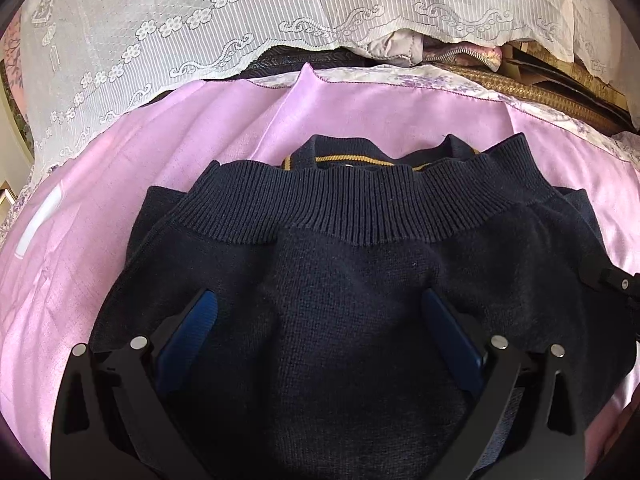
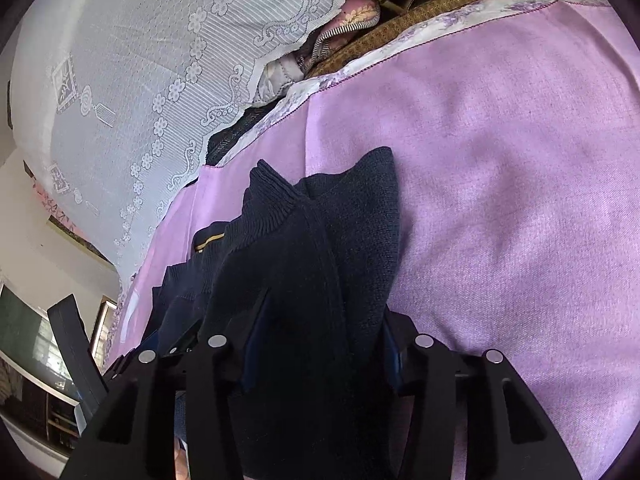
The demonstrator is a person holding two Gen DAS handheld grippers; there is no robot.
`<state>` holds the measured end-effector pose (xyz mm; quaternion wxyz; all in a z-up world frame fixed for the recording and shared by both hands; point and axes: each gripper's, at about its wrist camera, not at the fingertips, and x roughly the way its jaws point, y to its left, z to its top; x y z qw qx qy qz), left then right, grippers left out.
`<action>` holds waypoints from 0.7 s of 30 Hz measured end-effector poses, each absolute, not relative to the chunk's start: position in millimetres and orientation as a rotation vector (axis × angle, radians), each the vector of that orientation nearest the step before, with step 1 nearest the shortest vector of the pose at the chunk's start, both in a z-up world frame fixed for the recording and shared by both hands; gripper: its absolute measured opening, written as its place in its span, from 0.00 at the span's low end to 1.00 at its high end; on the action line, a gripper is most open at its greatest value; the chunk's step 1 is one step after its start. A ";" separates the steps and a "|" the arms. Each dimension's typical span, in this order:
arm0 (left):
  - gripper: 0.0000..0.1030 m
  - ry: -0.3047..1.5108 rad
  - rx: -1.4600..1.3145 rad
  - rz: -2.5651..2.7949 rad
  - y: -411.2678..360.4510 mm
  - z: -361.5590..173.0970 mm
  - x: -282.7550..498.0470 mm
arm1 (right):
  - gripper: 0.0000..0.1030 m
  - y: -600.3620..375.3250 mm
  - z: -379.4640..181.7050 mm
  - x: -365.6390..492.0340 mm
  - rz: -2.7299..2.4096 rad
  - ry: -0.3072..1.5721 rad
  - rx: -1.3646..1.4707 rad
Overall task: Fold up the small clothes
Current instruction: 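Grasp the bundle's side edge with the right gripper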
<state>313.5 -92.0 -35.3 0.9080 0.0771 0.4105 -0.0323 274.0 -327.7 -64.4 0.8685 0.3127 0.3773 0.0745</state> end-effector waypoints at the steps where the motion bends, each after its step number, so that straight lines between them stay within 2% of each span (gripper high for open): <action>1: 0.96 0.848 0.157 -0.069 -91.6 -35.4 313.6 | 0.49 -326.3 -64.1 274.1 0.157 0.792 0.644; 8: 0.96 0.844 0.157 -0.076 -91.6 -35.3 312.1 | 0.49 -329.4 -67.0 270.1 0.187 0.791 0.670; 10: 0.96 0.844 0.154 -0.079 -90.7 -35.2 311.3 | 0.42 -331.5 -68.2 265.1 0.175 0.783 0.691; 12: 0.96 0.845 0.150 -0.081 -90.1 -35.2 310.6 | 0.31 -336.0 -70.7 260.7 0.175 0.774 0.737; 15: 0.96 0.846 0.149 -0.083 -89.3 -35.9 310.1 | 0.19 -343.4 -74.3 257.3 0.167 0.762 0.798; 21: 0.96 0.824 0.199 -0.073 -95.1 -36.2 309.2 | 0.15 -326.0 -49.3 247.8 0.108 0.689 0.704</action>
